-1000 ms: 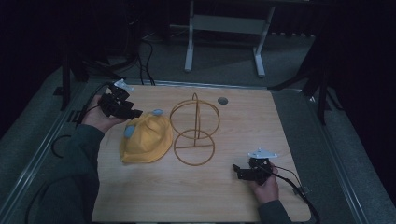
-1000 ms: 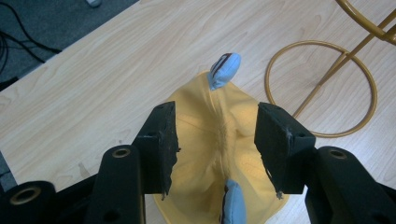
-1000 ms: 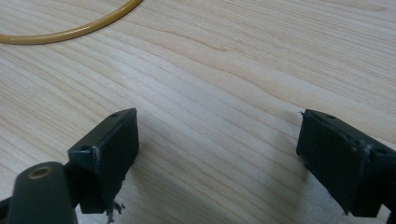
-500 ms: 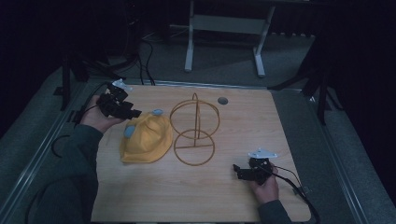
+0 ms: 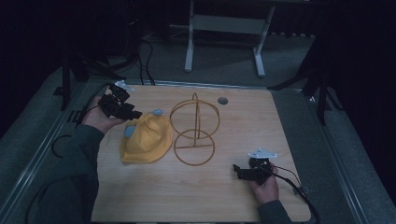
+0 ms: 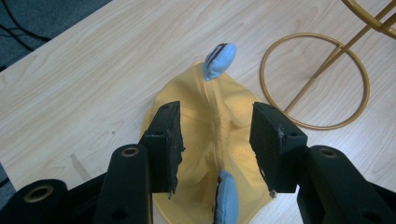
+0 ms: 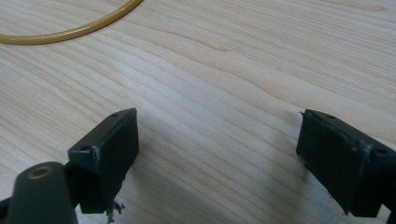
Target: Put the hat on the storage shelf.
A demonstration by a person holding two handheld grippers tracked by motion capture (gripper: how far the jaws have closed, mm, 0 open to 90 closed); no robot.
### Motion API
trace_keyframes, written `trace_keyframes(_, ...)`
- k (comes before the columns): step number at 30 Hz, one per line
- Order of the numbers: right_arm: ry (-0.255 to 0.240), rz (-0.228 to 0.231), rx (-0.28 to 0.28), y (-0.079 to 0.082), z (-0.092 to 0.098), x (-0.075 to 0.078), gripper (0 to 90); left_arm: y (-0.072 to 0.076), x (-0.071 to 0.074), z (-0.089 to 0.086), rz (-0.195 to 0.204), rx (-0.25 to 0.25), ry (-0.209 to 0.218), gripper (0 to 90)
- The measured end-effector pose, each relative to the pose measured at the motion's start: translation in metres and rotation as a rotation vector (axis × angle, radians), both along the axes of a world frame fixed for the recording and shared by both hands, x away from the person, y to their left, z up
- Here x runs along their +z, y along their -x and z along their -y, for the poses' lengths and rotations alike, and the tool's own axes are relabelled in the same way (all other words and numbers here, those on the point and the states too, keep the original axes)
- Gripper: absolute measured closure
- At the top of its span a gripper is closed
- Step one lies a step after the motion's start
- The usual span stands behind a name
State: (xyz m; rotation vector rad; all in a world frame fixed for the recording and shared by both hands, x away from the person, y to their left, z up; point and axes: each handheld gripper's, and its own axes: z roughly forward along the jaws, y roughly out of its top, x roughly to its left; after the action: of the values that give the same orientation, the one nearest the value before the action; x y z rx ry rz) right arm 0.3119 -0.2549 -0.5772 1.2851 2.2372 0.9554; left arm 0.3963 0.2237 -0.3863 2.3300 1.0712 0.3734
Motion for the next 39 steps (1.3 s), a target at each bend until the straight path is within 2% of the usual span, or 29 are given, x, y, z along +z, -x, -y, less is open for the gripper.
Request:
trace_keyframes(8, 0.000, 0.001, 0.000, 0.000, 0.000, 0.000, 12.8, -0.001, -0.002, 0.004, -0.013, -0.003, 0.000, 54.2)
trace_keyframes(29, 0.000, 0.001, 0.001, 0.000, 0.000, 0.000, 12.8, -0.005, -0.008, 0.007, -0.057, 0.007, -0.043, 56.0)
trace_keyframes(39, 0.000, 0.001, 0.001, 0.000, 0.000, 0.000, 12.8, -0.009, -0.012, 0.011, -0.078, 0.008, -0.047, 56.6)
